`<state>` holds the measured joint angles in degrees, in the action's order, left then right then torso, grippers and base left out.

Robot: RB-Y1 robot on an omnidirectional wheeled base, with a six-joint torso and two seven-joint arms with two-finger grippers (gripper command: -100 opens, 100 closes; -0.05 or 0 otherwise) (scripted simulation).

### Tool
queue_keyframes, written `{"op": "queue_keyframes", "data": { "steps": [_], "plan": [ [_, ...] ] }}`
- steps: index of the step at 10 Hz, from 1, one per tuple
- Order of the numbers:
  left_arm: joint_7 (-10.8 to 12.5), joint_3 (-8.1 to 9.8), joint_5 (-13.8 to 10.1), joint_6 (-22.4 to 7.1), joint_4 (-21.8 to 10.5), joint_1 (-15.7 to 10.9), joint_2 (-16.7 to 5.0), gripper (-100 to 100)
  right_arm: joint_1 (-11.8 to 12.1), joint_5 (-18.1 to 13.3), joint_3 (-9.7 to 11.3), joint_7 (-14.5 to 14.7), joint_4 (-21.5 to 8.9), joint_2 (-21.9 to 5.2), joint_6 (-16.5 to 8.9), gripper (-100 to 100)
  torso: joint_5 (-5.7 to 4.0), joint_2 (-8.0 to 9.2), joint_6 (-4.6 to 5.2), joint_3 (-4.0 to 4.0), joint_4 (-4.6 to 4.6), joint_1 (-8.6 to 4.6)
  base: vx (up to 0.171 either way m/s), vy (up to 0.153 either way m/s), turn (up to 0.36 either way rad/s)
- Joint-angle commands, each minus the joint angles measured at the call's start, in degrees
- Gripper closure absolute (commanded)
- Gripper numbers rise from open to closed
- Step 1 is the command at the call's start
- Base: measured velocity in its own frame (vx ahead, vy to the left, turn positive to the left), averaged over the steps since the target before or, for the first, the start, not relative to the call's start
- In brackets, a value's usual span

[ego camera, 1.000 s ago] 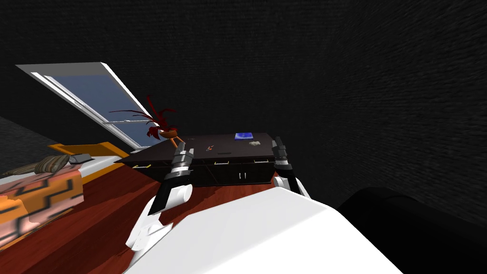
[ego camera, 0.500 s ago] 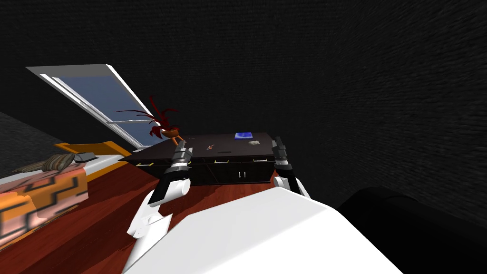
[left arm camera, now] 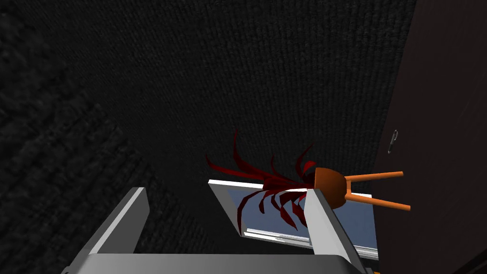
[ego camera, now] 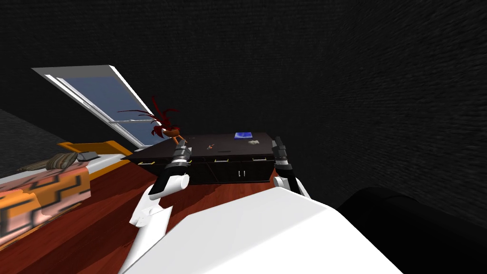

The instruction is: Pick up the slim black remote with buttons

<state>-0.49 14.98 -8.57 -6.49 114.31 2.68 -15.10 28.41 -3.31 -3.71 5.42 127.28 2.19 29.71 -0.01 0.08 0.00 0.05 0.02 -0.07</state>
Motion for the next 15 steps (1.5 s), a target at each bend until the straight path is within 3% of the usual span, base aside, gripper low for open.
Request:
{"op": "queue_keyframes", "data": {
  "steps": [1,2,4,5,7,8,10,11,13,14,15],
  "plan": [
    [-0.04,0.25,-0.12,-2.19,-0.27,-0.61,-0.22,-100,0.00,0.00,0.00,0.00,0.00,0.00,0.00,0,0.00,0.00,0.00,0.00,0.00,0.00,-0.015,-0.006,0.001],
    [-0.65,1.45,-0.72,-4.33,-2.20,-3.33,-1.05,-100,0.00,0.00,0.00,0.00,0.00,0.00,0.00,0,0.01,-0.03,0.00,-0.02,-0.01,0.03,-0.027,-0.009,0.004],
    [-0.65,1.45,-0.72,-6.66,-2.20,-3.41,-1.05,-100,0.00,0.00,0.00,0.00,0.00,0.00,0.00,0,0.01,-0.01,0.00,-0.01,0.00,0.02,-0.022,-0.008,0.000],
    [-1.24,2.54,-1.31,-8.79,-4.26,-6.24,-1.81,-100,0.00,0.00,0.00,0.00,0.00,0.00,0.00,0,0.01,-0.04,0.00,-0.02,-0.01,0.03,-0.024,-0.013,-0.002],
    [-1.24,2.54,-1.31,-11.25,-4.26,-6.24,-1.81,-100,0.00,0.00,0.00,0.00,0.00,0.00,0.00,0,0.00,-0.03,0.00,-0.02,-0.01,0.01,-0.016,-0.010,-0.001],
    [-1.81,3.52,-1.87,-13.32,-6.43,-8.94,-2.52,-100,0.00,0.00,0.00,0.00,0.00,0.00,0.00,0,0.01,-0.05,-0.01,-0.03,-0.01,0.03,-0.017,-0.009,-0.008],
    [-1.81,3.52,-1.87,-15.94,-6.43,-9.09,-2.52,-100,0.00,0.00,0.00,0.00,0.00,0.00,0.00,0,0.01,-0.05,0.00,-0.03,-0.01,0.02,-0.013,-0.008,-0.003],
    [-2.36,4.38,-2.40,-17.96,-8.71,-11.92,-3.16,-100,0.00,0.00,0.00,0.00,0.00,0.00,0.00,0,0.01,-0.07,-0.01,-0.04,-0.02,0.03,-0.012,-0.011,-0.016],
    [-2.36,4.38,-2.40,-20.69,-8.71,-11.92,-3.16,-100,0.00,0.00,0.00,0.00,0.00,0.00,0.00,0,0.01,-0.07,0.00,-0.04,-0.02,0.02,-0.009,-0.007,-0.004],
    [-2.89,5.10,-2.91,-22.50,-11.08,-14.74,-3.74,-100,0.00,0.00,0.00,0.00,0.00,0.00,0.00,0,0.01,-0.08,-0.01,-0.05,-0.02,0.04,-0.007,-0.009,-0.019],
    [-2.89,5.10,-2.91,-23.87,-11.08,-14.74,-3.74,-100,0.00,0.00,0.00,0.00,0.00,0.00,0.00,0,0.01,-0.09,0.00,-0.05,-0.02,0.03,-0.006,-0.008,-0.014]
  ]
}}
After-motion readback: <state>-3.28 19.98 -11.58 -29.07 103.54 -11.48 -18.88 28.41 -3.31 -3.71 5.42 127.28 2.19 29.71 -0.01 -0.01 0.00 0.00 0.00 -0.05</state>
